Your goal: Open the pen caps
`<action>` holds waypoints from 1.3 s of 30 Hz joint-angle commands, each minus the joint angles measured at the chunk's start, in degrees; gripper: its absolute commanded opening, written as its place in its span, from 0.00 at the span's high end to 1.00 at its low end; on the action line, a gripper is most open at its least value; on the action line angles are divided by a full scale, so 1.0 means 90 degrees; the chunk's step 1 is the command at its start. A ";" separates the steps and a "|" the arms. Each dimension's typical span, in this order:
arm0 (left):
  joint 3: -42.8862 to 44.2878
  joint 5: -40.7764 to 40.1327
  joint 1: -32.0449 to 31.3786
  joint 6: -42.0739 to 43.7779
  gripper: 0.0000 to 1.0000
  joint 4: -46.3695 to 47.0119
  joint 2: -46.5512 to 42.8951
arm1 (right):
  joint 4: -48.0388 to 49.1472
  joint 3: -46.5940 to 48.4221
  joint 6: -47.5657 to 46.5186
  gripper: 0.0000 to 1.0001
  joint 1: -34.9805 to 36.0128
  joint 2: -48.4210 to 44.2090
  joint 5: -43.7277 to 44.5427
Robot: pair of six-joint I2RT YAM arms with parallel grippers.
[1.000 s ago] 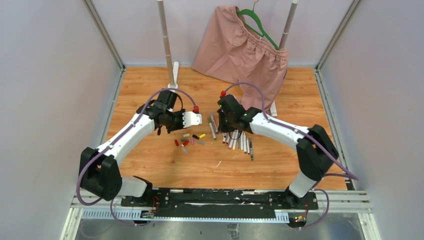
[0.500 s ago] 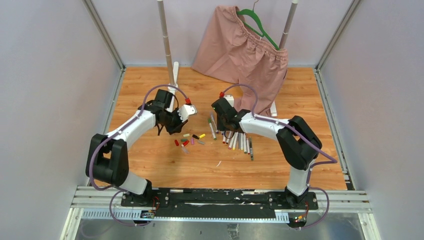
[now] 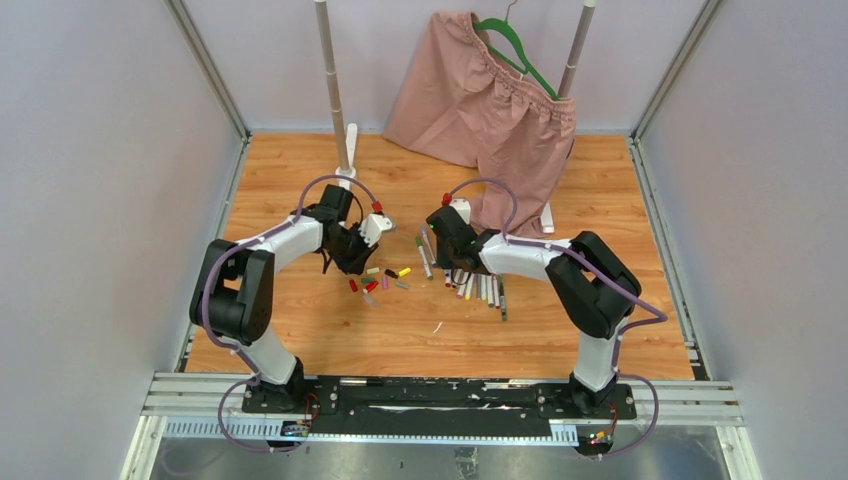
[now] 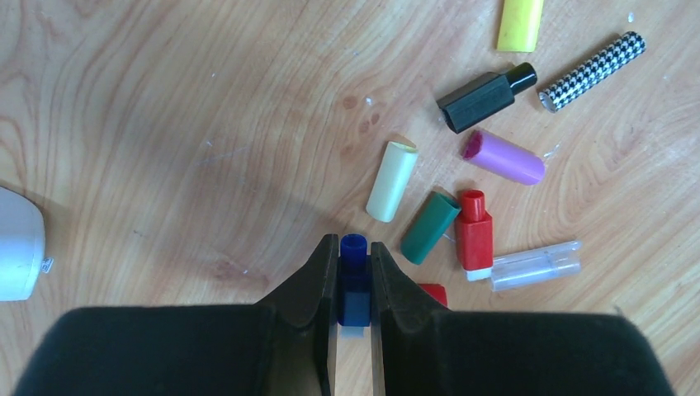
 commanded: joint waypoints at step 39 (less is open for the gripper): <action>0.1493 -0.0360 0.0380 -0.0348 0.00 -0.1185 -0.2346 | -0.0879 0.1691 -0.1196 0.73 -0.0317 0.0323 -0.0338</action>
